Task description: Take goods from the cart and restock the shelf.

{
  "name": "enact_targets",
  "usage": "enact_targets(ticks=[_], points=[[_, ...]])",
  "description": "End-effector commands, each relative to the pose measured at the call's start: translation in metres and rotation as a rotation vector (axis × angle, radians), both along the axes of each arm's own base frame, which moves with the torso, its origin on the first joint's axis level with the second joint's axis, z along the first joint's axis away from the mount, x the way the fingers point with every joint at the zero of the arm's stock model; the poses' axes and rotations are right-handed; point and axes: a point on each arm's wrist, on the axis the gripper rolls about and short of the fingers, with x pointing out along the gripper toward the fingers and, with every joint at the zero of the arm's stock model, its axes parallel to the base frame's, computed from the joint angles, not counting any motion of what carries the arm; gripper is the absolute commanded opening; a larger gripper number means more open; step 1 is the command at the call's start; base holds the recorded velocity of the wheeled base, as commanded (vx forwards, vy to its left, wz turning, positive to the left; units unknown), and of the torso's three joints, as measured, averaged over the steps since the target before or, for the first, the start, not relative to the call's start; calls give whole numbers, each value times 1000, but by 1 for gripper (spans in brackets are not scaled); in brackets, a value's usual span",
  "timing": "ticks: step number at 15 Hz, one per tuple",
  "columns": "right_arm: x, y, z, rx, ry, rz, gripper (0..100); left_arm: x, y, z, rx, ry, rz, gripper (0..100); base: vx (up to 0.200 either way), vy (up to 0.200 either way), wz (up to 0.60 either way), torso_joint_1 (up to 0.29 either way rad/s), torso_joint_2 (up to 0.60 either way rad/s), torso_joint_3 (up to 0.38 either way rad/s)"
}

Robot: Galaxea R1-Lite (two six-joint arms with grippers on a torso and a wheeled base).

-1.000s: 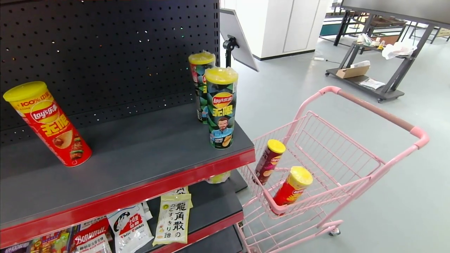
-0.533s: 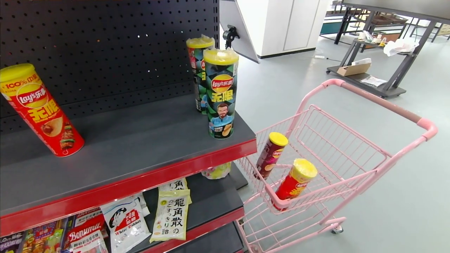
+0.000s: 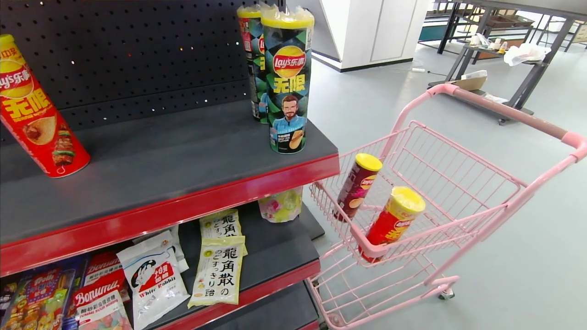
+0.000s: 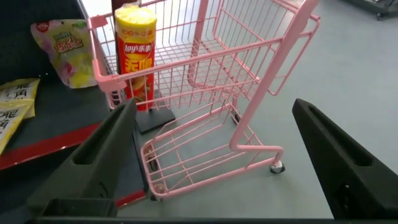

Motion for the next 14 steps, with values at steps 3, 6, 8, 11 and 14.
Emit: enact_targets(ticks=[3, 6, 8, 11, 14], points=[[0, 0, 0, -7, 0, 6, 100, 0, 0, 0, 0, 0, 0, 100, 0, 0, 0, -74, 229, 160], [-3, 1, 24, -1, -46, 58, 100, 0, 0, 0, 2, -2, -1, 100, 0, 0, 0, -4, 22, 17], [36, 2, 143, 200, 2, 122, 100, 0, 0, 0, 2, -2, 0, 100, 0, 0, 0, 0, 0, 0], [108, 14, 153, 154, 166, 285, 100, 0, 0, 0, 2, -2, -1, 100, 0, 0, 0, 0, 0, 0], [174, 32, 102, 147, 270, 384, 100, 0, 0, 0, 2, 0, -1, 100, 0, 0, 0, 0, 0, 0]])
